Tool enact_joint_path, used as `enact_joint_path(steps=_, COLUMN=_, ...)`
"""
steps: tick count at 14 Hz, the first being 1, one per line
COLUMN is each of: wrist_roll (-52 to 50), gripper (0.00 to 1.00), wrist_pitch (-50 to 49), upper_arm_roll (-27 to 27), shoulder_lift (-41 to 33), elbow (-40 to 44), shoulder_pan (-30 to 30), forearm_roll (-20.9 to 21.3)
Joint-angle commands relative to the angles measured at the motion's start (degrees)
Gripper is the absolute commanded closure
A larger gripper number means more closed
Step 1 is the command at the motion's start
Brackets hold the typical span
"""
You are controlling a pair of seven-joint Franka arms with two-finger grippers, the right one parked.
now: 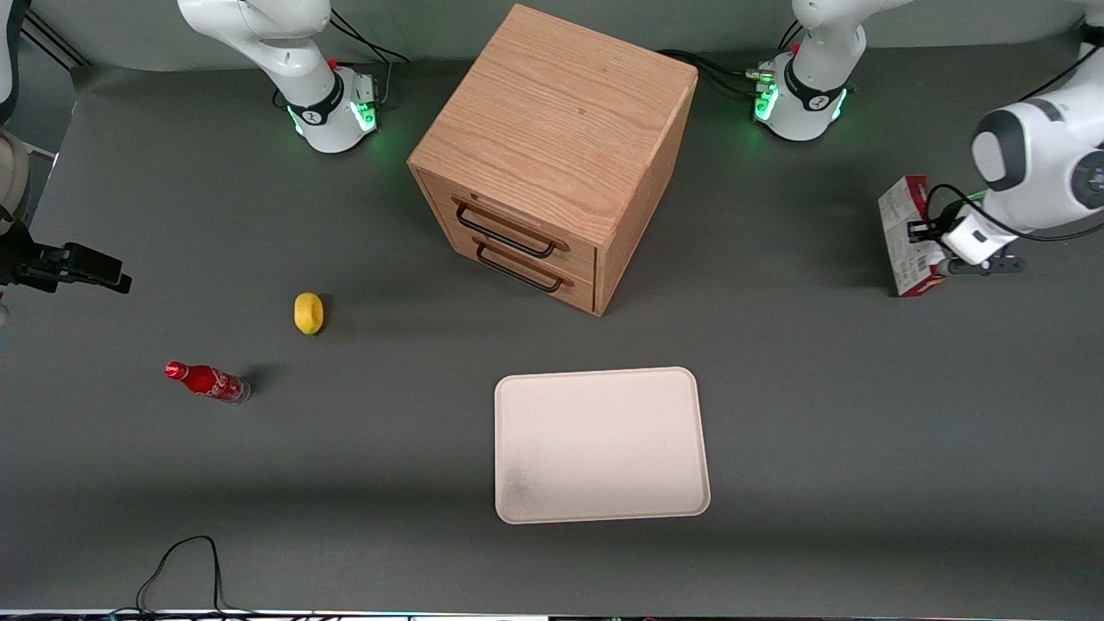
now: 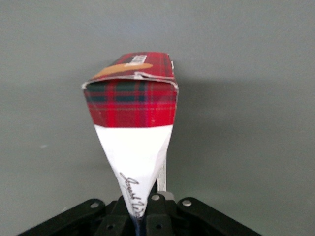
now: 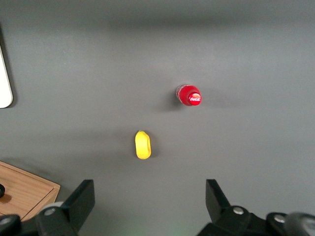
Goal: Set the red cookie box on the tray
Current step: 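Lift the cookie box and carry it toward the white tray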
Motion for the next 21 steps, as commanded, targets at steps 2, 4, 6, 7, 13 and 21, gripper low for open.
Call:
enact_joint_path(steps=2, wrist_roll=0.20, gripper=1.00, wrist_pitch=-18.36, upper_arm_roll=-1.37, shoulder_lift=-3.28, elbow=14.52, shoulder_pan=-0.71, forearm_roll=0.85)
enact_joint_path(steps=4, wrist_roll=0.20, gripper=1.00, wrist_pitch=-28.21, upper_arm_roll=-2.51, shoulder_lift=-3.02, elbow=23.75, shoulder_pan=-0.89, forearm_roll=1.64)
enact_joint_path(steps=6, wrist_roll=0.20, gripper=1.00, wrist_pitch=-35.60, upper_arm_roll=-3.75, shoulder_lift=-2.84, elbow=31.40, shoulder_pan=-0.98, forearm_roll=1.73)
enact_joint_path(steps=7, wrist_roll=0.20, gripper=1.00, wrist_pitch=-38.51, upper_arm_roll=-3.75, shoulder_lift=-2.49, elbow=34.83, shoulder_pan=-1.15, forearm_roll=1.73)
enact_joint_path(steps=13, wrist_roll=-0.06, gripper=1.00, wrist_pitch=-50.75, upper_arm_roll=-4.19, shoulder_lift=5.94, elbow=53.92, shoulder_pan=-3.35, forearm_roll=1.47)
enact_joint_path(steps=21, wrist_roll=-22.17, gripper=1.00, wrist_pitch=-49.00, upper_arm_roll=-5.07, shoulder_lift=14.71, elbow=59.88, shoulder_pan=-19.75, forearm_roll=-5.37)
